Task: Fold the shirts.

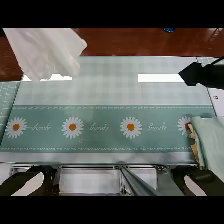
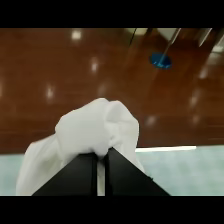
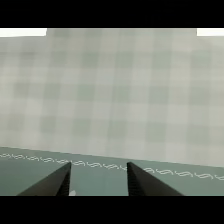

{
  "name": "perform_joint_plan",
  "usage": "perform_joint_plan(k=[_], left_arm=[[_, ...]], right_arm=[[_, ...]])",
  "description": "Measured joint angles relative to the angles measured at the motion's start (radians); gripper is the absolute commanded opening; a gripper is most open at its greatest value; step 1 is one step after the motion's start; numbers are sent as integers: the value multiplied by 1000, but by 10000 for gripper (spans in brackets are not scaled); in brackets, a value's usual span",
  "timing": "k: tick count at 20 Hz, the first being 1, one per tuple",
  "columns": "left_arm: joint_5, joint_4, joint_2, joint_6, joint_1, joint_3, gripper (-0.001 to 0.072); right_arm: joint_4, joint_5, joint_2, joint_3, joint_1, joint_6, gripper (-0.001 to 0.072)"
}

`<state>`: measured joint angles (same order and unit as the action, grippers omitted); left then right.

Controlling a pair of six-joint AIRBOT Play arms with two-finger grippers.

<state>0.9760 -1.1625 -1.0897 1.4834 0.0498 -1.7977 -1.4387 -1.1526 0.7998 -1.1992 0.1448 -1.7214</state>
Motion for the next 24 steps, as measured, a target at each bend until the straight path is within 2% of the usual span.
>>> perform_joint_plan(k=[5,9,17,24], left_arm=[[61,168,36,-25,-11,-102,27],[81,247,106,-59,-104,2,28],[-79,334,320,-65,-392,603,28],[-225,348,280,-67,-474,1072,29]], right_arm=[[0,-28,-124,0,0,-8,408],[-3,-56,-165,0,0,-12,408],[-32,-78,-179,1,0,-33,408],[-35,-84,-175,126,0,-42,408]])
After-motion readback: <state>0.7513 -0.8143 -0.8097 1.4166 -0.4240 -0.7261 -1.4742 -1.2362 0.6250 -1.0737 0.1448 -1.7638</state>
